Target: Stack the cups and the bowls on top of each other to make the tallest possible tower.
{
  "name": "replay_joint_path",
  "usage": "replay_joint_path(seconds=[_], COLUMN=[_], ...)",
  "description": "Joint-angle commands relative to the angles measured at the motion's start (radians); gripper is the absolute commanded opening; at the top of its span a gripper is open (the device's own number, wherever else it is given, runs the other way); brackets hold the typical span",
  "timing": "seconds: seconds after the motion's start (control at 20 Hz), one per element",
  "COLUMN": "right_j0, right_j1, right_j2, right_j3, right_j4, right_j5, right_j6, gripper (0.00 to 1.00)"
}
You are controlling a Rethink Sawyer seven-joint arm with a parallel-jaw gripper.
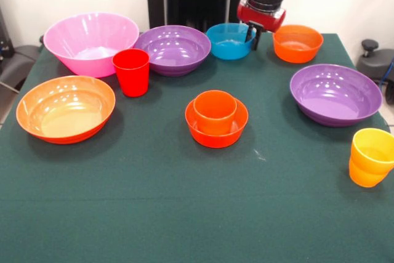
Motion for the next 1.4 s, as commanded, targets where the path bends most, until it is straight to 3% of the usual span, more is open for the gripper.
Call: replay_joint_path(seconds=[0.05,0.4,0.6,0.75,1.1,1.4], right_j0=[0.015,0.015,0.008,0.039,0.024,-0.001], right_j1=[-0.144,-0.290,-0.301,-0.278,-0.183,-0.148], right_j2=[0.047,0.049,0.055,0.010,0.005,0.023], right_j3=[-0.090,-0.175,-0.239,-0.332,-0.494,-0.601], right_j4=[0.052,0.060,0.056,0.014,-0.092,-0.125], right_j5=[0.211,0.527,0.630,0.686,0.573,0.614], right_j6=[0.080,0.058,0.064,0.059,-0.021,-0.064], gripper=[0.00,0.00,0.00,0.00,0.00,0.00])
